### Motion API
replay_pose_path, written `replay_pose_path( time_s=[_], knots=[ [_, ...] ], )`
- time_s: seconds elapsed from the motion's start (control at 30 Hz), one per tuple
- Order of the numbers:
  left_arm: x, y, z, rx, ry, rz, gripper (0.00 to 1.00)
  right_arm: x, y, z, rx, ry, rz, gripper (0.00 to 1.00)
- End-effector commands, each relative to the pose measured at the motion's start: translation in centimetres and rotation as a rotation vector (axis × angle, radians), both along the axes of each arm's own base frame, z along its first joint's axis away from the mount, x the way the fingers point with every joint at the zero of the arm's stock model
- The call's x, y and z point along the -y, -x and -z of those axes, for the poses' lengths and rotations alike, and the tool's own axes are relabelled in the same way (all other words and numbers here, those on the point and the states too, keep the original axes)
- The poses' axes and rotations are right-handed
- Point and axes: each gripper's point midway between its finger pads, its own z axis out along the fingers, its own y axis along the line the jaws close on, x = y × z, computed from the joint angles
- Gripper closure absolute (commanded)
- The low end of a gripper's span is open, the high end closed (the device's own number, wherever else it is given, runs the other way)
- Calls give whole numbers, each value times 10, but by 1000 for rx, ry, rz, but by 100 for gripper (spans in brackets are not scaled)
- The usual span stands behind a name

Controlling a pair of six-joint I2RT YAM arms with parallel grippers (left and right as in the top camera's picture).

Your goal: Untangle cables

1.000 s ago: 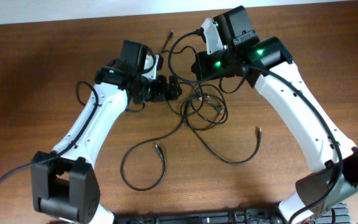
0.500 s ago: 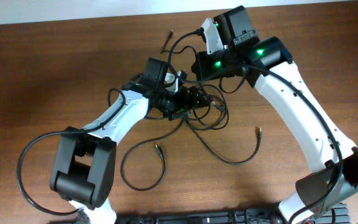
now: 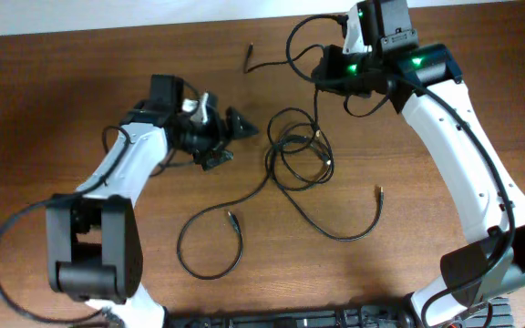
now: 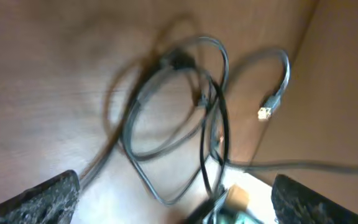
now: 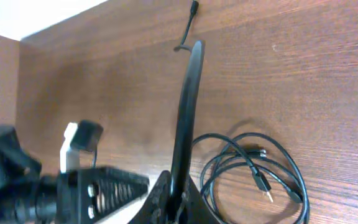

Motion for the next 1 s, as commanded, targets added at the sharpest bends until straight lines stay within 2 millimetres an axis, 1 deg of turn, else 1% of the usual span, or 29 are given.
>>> replay_pose_path(
  time_s=[0.0, 0.03, 0.07, 0.1, 0.13, 0.2, 0.3, 0.33, 0.37, 0.43, 0.47, 0.5, 0.53, 0.57, 0.6, 0.63, 0.67, 0.73, 0.8, 0.83, 0.87, 0.9, 0.93, 0.97],
  knots=[
    [29, 20, -19, 158, -144, 132, 2, 1, 0, -5, -19, -37, 66, 96],
    [37, 25, -15, 172, -190, 154, 2, 0, 0, -5, -22, -40, 70, 96],
    [46, 31, -11, 188, -228, 180, 5, 0, 0, -5, -22, -40, 70, 96],
    [53, 35, -6, 195, -273, 190, 10, 0, 0, -5, -23, -40, 70, 96],
    [56, 38, 0, 195, -330, 179, 12, 0, 0, -5, -24, -40, 70, 96],
    [59, 38, 9, 192, -455, 96, 21, -1, 1, -5, -28, -45, 65, 96],
    [66, 37, 14, 213, -527, 9, 27, -3, 2, -6, -32, -54, 56, 96],
    [70, 37, 16, 216, -529, -15, 27, -4, 4, -6, -37, -63, 49, 96],
    [79, 36, 17, 229, -510, -24, 24, -6, 5, -6, -41, -72, 41, 96],
    [95, 30, 19, 270, -479, -16, 25, -8, 6, -7, -46, -82, 31, 96],
    [102, 28, 22, 285, -468, -10, 34, -8, 7, -7, -49, -84, 29, 96],
    [109, 29, 28, 289, -466, 2, 47, -9, 8, -6, -53, -85, 27, 96],
    [112, 31, 35, 281, -472, 13, 62, -8, 9, -5, -60, -83, 27, 96],
    [112, 34, 43, 266, -484, 24, 85, -8, 10, -5, -64, -81, 28, 96],
    [111, 36, 47, 252, -496, 29, 95, -8, 10, -5, -63, -81, 28, 96],
    [109, 38, 50, 241, -505, 34, 100, -8, 9, -5, -63, -81, 29, 96],
    [105, 42, 52, 225, -519, 39, 100, -6, 8, -5, -62, -81, 34, 96],
    [94, 41, 54, 220, -545, 56, 100, 4, 5, -4, -59, -77, 53, 96],
    [59, 34, 51, 171, -589, 12, 100, 22, 0, -6, -48, -67, 78, 96],
    [34, 30, 47, 134, -623, -33, 100, 35, -3, -10, -25, -59, 92, 96],
    [13, 28, 45, 104, -653, -72, 100, 47, -5, -20, 6, -56, 101, 96],
    [-11, 25, 45, 69, -692, -117, 100, 58, -7, -37, 56, -58, 100, 96],
    [-28, 24, 46, 43, -721, -147, 100, 65, -7, -49, 90, -59, 109, 96],
    [-44, 24, 48, 13, -746, -175, 100, 76, -8, -69, 149, -51, 119, 96]
  ],
)
